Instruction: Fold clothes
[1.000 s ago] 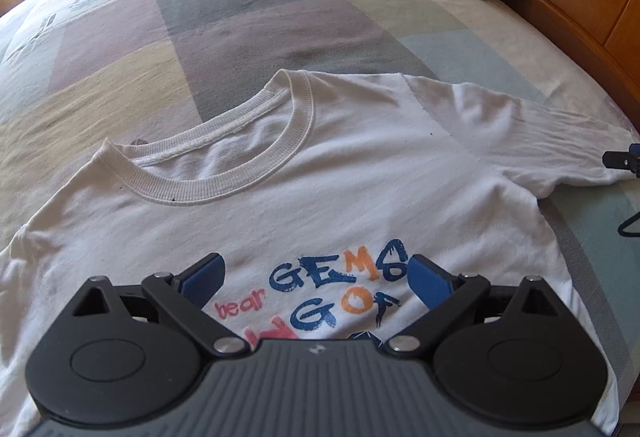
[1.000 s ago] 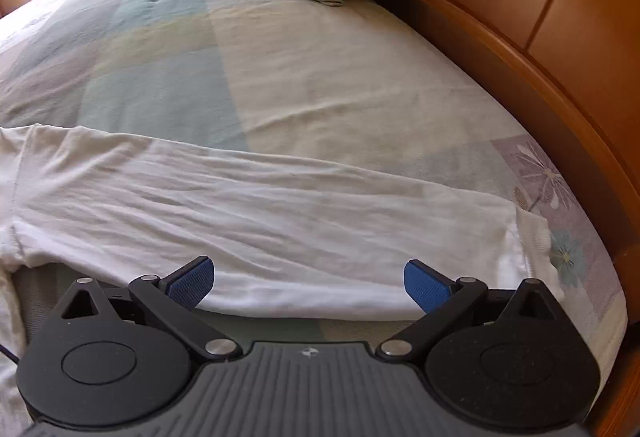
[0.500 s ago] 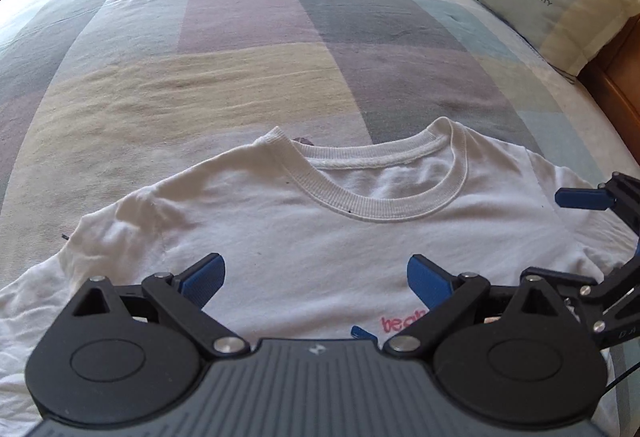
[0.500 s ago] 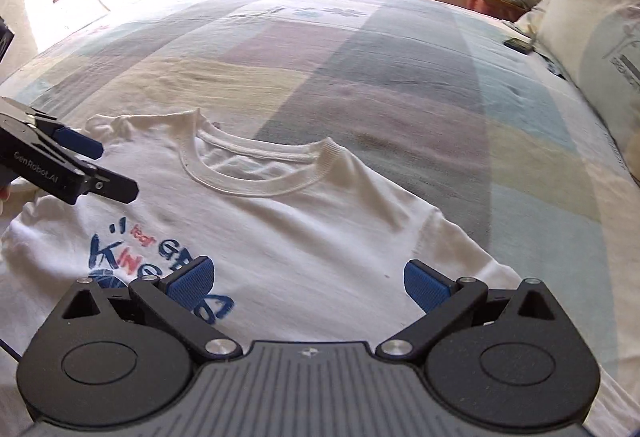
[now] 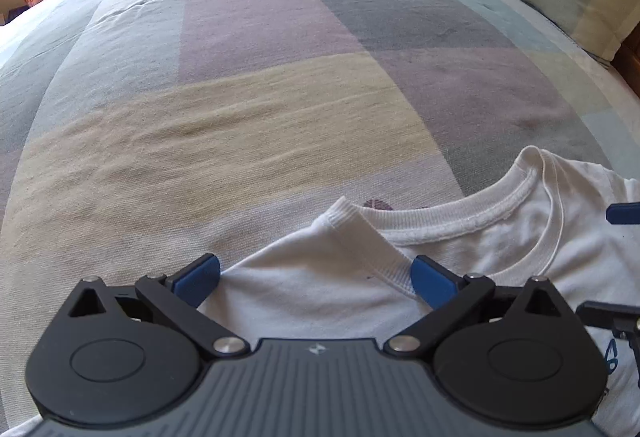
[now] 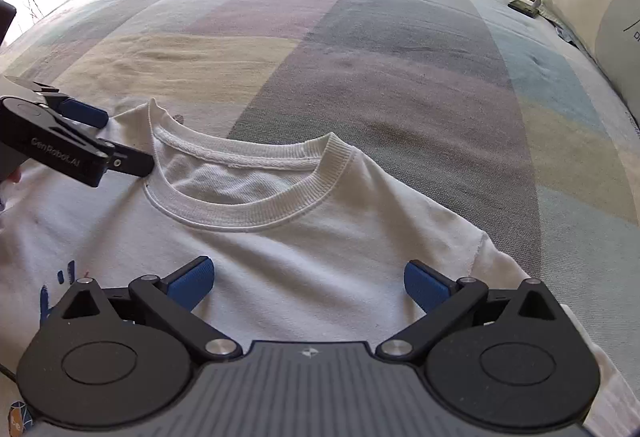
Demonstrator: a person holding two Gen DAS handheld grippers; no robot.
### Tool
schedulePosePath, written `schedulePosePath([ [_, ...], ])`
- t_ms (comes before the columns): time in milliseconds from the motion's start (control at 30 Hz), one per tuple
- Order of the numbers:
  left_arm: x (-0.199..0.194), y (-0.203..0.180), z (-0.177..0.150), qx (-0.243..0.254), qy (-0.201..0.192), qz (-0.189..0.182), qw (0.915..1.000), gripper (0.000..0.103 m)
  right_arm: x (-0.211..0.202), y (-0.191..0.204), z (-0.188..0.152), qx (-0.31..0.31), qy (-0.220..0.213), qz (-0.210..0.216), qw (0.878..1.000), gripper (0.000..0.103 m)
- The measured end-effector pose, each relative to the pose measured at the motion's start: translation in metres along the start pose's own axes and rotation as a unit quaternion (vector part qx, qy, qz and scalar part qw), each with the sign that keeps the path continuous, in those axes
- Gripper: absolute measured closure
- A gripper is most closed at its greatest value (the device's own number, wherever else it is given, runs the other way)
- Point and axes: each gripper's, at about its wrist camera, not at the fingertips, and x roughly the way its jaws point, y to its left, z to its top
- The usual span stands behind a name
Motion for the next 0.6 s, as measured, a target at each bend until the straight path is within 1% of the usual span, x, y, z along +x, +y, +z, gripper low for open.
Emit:
schedulePosePath([
  [100, -0.024, 0.006, -0.001, -0.029, -0.017, -0.029, 0.999, 0.003, -0.02, 0.024, -0.005, -0.025, -0.007, 0.04, 0.999, 0.0],
  [167, -0.041, 0.012, -0.007, -0.039, -0.021, -0.032, 0.9985, 0.003, -0.028, 0.046, -0.011, -0.05, -0.001, 0.066, 0.997, 0.0],
  [267, -0.064, 0.021, -0.022, -0.044, -0.019, -0.024, 0.9986, 0.003, -0.028, 0.083, -0.022, -0.094, 0.018, 0.097, 0.991, 0.0],
  [333, -0.079, 0.028, -0.032, -0.044, -0.016, -0.011, 0.9989, 0.003, -0.021, 0.106, -0.03, -0.126, 0.031, 0.099, 0.987, 0.0],
  [367, -0.084, 0.031, -0.038, -0.047, -0.015, -0.006, 0.9988, 0.003, -0.018, 0.115, -0.034, -0.14, 0.037, 0.095, 0.985, 0.0],
  [433, -0.092, 0.039, -0.047, -0.063, -0.009, -0.006, 0.9979, 0.003, -0.007, 0.127, -0.04, -0.153, 0.04, 0.077, 0.984, 0.0],
  [600, -0.106, 0.042, -0.062, -0.103, 0.001, -0.033, 0.9941, 0.003, -0.007, 0.127, -0.033, -0.13, 0.038, 0.077, 0.988, 0.0],
])
